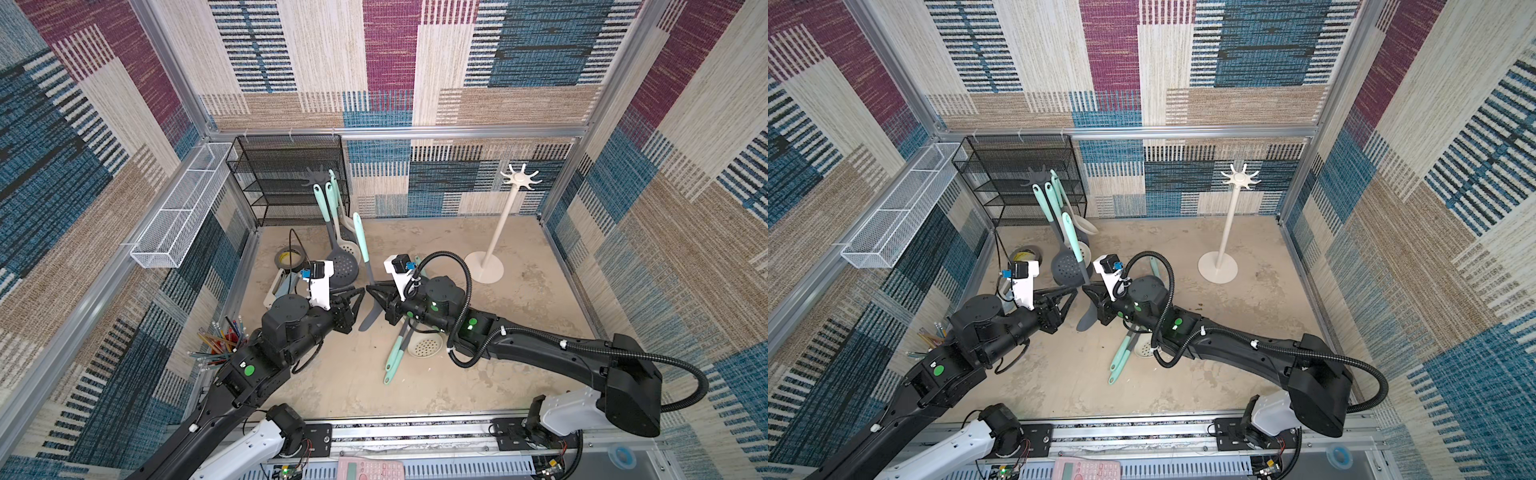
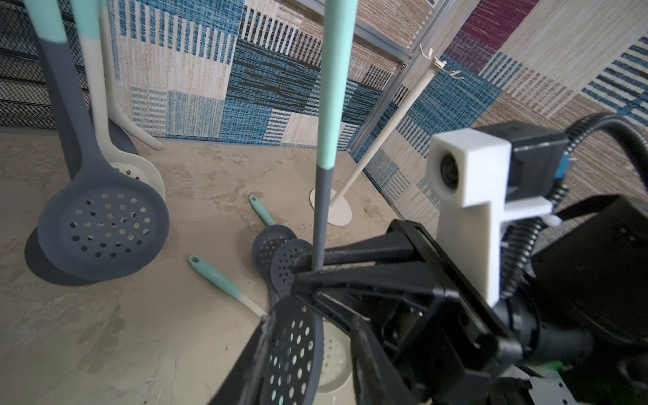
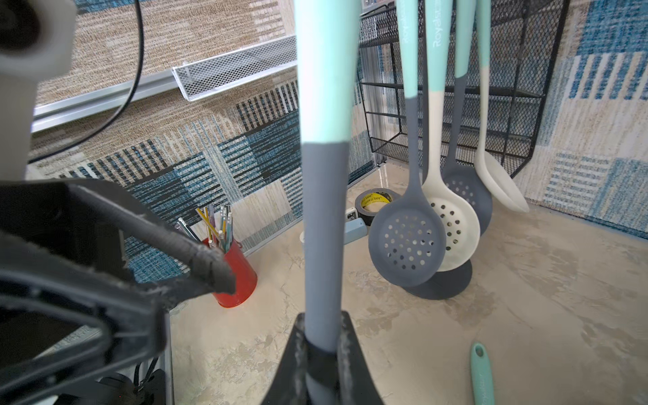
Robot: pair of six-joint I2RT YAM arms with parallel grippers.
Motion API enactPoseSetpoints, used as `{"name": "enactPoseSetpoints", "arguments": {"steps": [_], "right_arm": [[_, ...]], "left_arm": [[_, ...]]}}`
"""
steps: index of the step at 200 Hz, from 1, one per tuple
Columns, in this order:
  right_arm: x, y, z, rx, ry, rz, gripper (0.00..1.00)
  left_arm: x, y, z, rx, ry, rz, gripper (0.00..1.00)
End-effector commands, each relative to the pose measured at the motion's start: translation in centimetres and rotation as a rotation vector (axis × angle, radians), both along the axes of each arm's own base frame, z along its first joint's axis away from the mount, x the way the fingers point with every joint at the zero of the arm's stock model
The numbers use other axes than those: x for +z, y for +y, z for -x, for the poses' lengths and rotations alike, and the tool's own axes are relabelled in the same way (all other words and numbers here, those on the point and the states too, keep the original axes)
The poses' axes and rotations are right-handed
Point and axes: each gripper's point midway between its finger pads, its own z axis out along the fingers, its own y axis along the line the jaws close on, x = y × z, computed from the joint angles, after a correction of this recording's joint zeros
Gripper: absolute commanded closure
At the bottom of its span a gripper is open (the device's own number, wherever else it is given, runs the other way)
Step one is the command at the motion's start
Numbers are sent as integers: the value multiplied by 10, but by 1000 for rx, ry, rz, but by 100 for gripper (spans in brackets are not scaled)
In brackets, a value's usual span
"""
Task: Hang the skimmer on the kitchen utensil rack
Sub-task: Pick up the skimmer from the center of the board.
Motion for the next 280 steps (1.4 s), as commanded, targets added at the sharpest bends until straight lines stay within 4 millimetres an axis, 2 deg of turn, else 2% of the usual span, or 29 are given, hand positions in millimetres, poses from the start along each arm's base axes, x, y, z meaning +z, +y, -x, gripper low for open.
{"name": "enactPoseSetpoints", "arguments": {"steps": [1,27,62,107,185,219,236,261,280], "right_arm": [[27,-3,11,97,-48,-92,100],[41,-10,22,188,-92,-143,100],[46,-11,36,286,-136,-158,99],[41,-8,48,360,-156,-139,99],[40,-8,69,477,-176,-137,99],[42,-7,69,477,-174,-145,99],[43,-5,70,494,-175,-150,99],[44,-2,72,517,-170,-157,99],[45,-2,73,526,-171,-160,98]], "left_arm": [[-12,-11,15,-123,19,-30,62],[-15,-22,26,-220,22,1,60],[-14,-32,29,-291,-12,29,60],[3,-37,30,-349,-93,56,60],[28,-34,24,-386,-256,97,56],[38,-35,20,-396,-306,152,55],[42,-40,26,-452,-327,178,55],[43,-45,25,-483,-344,187,57],[43,-44,24,-481,-357,185,65]]}}
